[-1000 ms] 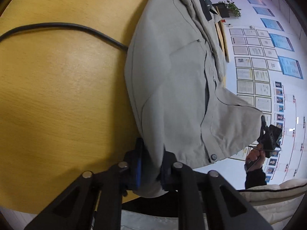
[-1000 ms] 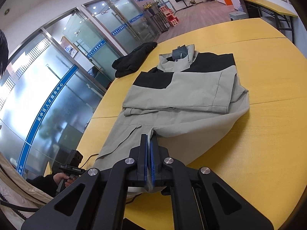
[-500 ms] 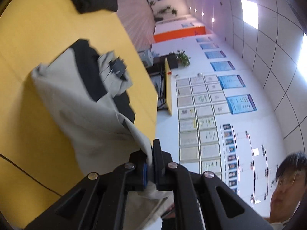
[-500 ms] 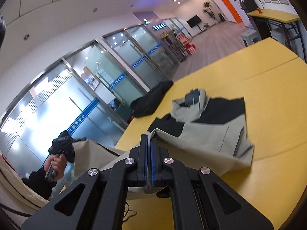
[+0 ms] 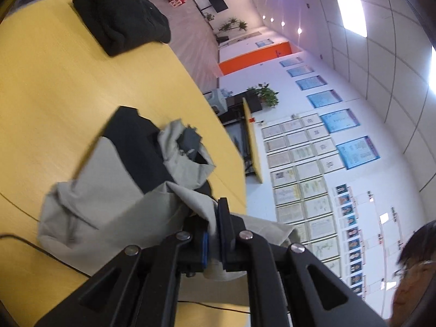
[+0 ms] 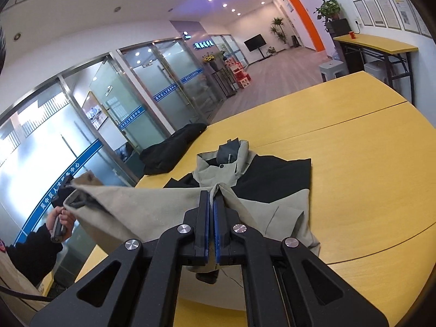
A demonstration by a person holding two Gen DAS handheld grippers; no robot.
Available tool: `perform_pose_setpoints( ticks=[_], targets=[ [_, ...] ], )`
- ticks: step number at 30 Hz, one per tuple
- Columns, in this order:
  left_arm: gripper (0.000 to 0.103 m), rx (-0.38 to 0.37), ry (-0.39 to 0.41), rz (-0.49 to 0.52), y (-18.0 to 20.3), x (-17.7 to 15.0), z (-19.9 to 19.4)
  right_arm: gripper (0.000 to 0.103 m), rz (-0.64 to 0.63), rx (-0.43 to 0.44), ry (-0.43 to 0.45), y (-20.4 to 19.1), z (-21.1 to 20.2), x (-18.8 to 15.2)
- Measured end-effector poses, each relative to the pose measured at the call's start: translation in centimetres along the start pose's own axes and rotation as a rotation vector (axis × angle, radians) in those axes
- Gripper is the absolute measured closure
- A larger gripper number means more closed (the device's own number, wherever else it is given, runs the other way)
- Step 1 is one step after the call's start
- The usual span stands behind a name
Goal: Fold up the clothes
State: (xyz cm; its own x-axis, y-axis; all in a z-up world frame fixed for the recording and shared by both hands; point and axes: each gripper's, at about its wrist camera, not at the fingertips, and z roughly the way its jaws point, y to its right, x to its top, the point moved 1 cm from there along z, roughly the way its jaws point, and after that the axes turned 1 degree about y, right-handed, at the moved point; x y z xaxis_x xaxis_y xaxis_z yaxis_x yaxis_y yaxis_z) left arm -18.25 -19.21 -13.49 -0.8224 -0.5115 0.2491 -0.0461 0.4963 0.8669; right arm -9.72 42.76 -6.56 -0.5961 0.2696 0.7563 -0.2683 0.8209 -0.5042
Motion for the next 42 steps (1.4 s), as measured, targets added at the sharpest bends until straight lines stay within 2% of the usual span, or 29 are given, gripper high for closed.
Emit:
perform_pose_setpoints(
  ticks=[6,9,16,20,25,29,34,38,42],
  targets=[
    [0.097,0.074,-0.071,0.06,-2.0,1.9,-0.6,0.101,-0.055,-0.076,-0.106,-2.4,2.7,0.3],
    [0.097,0.066,-0.1,0.099,-2.0,3.0,0.3,0.101,-0.085,-0.086,-0.133,-2.7,4.3,1.0],
    [0.097,0.014,-0.117,0.175,1.7,5.8,2.9,0.101,-0.056,-0.13,-0.071,-0.1,4.3,2.8],
    [0.097,0.021,-0.139,0.224,4.1,7.1,5.6,0.101,0.01,-0.144,-0.063,2.8,3.5,3.3],
    [0.097,0.043,-0.153,0.281,4.3,8.0,9.7,0.101,0.043,-0.103,-0.042,6.0,4.6,2.2],
    [0.096,0.031,-0.117,0.247,3.1,9.1,10.3,0.101,0.059,-0.045,-0.008,6.5,6.9,3.0],
    [0.096,0.055,-0.051,0.214,0.7,11.3,9.9,0.101,0.111,0.0,-0.032,7.0,12.1,7.1],
    [0.096,0.037,-0.021,0.193,-2.8,13.6,11.3,0.101,0.154,-0.026,-0.091,10.2,17.0,9.2],
    [0.096,0.037,-0.034,0.149,-6.3,15.6,14.4,0.101,0.207,-0.06,-0.15,13.8,21.7,10.7]
  ],
)
